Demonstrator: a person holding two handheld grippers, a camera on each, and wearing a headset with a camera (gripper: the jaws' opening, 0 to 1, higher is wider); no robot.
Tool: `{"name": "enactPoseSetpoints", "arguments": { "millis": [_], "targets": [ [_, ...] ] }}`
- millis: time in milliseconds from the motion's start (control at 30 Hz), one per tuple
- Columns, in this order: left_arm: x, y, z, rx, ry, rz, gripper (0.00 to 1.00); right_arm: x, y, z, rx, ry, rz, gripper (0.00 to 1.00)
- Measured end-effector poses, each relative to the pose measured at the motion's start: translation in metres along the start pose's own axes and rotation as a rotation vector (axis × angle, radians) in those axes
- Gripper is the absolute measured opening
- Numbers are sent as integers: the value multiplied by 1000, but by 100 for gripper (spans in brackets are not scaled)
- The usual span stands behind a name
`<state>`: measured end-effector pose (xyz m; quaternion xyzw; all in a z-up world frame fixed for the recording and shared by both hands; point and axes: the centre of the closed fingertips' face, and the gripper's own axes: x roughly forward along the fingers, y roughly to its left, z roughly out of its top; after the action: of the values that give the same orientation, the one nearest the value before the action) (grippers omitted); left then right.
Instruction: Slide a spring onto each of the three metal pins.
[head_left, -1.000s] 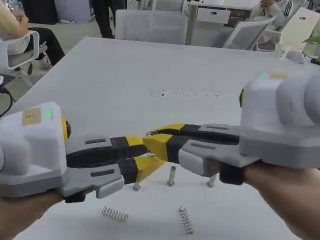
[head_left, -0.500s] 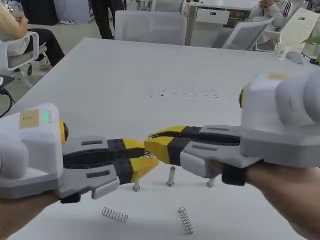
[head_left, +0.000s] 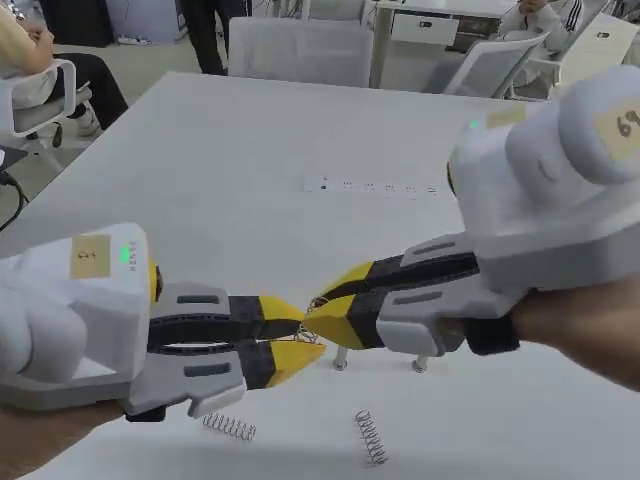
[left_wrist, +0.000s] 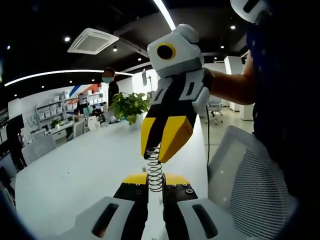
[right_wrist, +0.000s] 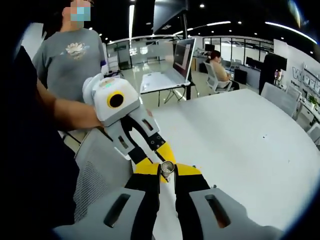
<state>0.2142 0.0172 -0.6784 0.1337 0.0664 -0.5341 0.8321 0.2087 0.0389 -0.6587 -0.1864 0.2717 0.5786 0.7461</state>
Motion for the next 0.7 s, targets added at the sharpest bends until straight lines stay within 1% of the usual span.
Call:
{"name": "enactPoseSetpoints", "arguments": {
  "millis": [33,67,133,167,233,300,333,400,467,533,700],
  "targets": [
    [0,-1,0,1,2,-2,2,1,0,0,-16,13,7,8],
    [1,-2,-1,9,12,-7,2,1,2,-3,-26,47,27,8],
    [1,-4,-3,26,30,-12,2,2,2,-6,-57,93,46,8],
    [2,-7,-6,36,48,-25,2,2,4,-9,-64,122,66,8],
    [3,-11,-8,58,67,-37,2,2,7,-14,-86,175,104,8],
    [4,-11,-9,60,74,-39,2,4,8,-15,-111,198,115,8],
    [4,-11,-9,57,74,-42,2,4,8,-18,-125,222,120,8],
    [5,-11,-10,55,77,-43,2,6,8,-20,-159,246,126,8],
    [6,-12,-12,57,82,-46,2,7,9,-21,-165,268,136,8],
    [6,-12,-10,46,73,-46,2,8,10,-22,-172,277,144,8],
    [6,-11,-9,41,69,-47,2,9,10,-24,-188,306,155,8]
  ]
}}
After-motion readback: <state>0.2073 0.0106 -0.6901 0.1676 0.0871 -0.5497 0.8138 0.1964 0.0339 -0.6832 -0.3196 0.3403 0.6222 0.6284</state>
